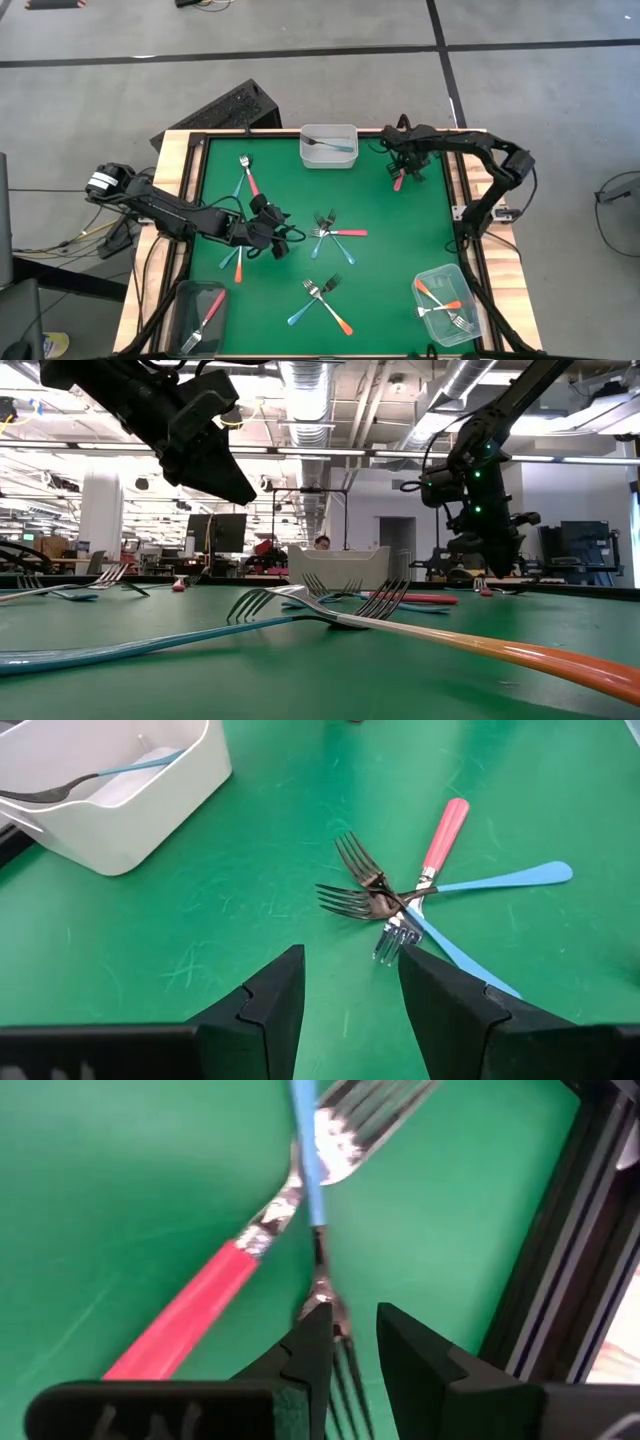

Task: Sort silverware by color (type)
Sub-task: Put the blue fork into the white bin

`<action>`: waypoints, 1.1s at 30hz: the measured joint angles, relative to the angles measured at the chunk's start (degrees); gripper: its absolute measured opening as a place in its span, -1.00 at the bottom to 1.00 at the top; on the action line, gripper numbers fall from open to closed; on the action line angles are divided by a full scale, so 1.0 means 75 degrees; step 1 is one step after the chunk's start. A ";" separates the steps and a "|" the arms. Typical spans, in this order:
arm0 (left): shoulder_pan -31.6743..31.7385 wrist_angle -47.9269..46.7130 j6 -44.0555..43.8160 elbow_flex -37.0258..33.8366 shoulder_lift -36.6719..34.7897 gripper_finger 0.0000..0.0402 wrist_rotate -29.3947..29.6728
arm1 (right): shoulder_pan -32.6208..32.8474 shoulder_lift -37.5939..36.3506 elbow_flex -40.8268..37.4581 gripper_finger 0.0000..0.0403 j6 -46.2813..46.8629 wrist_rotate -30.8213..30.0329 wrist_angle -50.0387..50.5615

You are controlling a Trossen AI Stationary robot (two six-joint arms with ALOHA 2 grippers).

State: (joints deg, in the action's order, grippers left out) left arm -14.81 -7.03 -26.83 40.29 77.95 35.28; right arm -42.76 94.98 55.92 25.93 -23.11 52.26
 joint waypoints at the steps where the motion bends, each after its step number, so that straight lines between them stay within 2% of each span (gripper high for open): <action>1: 0.0000 0.0000 0.0015 0.0000 0.0000 -0.25 0.0012 | -0.0089 0.0000 0.0000 -0.47 -0.0038 0.0007 0.0002; 7: 0.0000 0.0000 0.0070 0.0000 0.0000 -0.25 0.0016 | -0.0276 0.0000 0.0003 -0.47 -0.0470 0.0393 -0.0167; 14: 0.0000 0.0035 0.0038 -0.0177 0.0000 -0.25 0.0132 | -0.0329 0.0105 0.0006 -0.45 -0.0774 0.0473 -0.0542; 23: 0.0000 0.0001 -0.0284 -0.0294 0.0003 -0.25 0.0147 | -0.0528 0.0917 0.0058 -0.16 -0.1075 0.0620 -0.0821; 26: -0.0003 0.0003 -0.0283 -0.0294 0.0003 -0.25 0.0152 | -0.0528 0.1053 0.0064 -0.14 -0.1114 0.0532 -0.0807; 29: -0.0003 0.0004 -0.0286 -0.0294 0.0003 -0.25 0.0135 | -0.0526 0.1056 0.0057 -0.26 -0.1418 0.0629 -0.0782; 33: -0.0003 0.0024 -0.0286 -0.0294 0.0003 -0.25 0.0135 | -0.0625 0.0940 0.0035 -0.61 -0.2068 0.1065 -0.0613</action>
State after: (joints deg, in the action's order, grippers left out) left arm -14.83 -6.85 -28.97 38.09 77.97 36.29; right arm -47.45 102.03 56.18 10.42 -15.13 47.67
